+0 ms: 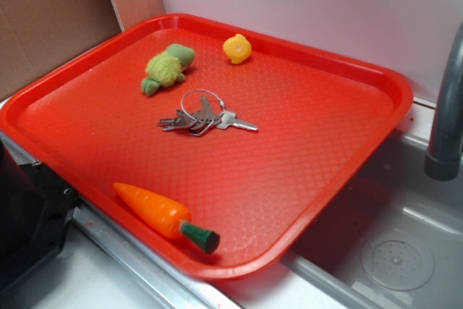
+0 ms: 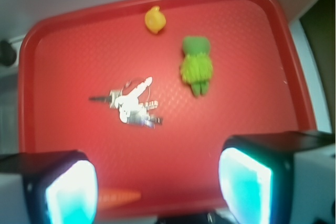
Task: Grab the green animal.
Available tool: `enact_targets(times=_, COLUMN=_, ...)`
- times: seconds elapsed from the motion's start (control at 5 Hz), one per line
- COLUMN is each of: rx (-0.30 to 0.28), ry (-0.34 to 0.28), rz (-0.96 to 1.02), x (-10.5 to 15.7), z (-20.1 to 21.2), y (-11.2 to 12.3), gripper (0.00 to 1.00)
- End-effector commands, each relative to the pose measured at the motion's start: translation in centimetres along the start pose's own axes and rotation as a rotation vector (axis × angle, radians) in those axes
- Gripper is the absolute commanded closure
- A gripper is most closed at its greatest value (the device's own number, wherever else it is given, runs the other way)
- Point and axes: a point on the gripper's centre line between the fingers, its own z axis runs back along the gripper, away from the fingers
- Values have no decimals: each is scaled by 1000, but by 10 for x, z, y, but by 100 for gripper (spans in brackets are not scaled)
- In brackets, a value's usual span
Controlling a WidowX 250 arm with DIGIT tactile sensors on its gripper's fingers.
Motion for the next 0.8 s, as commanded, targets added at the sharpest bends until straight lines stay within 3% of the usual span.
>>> enact_targets(times=0.0, rx=42, ry=-63, rz=149, x=45, z=-52, y=23, gripper=0)
enact_targets(times=0.6, rx=188, ry=-65, rz=244, x=58, z=-122, y=45, gripper=0)
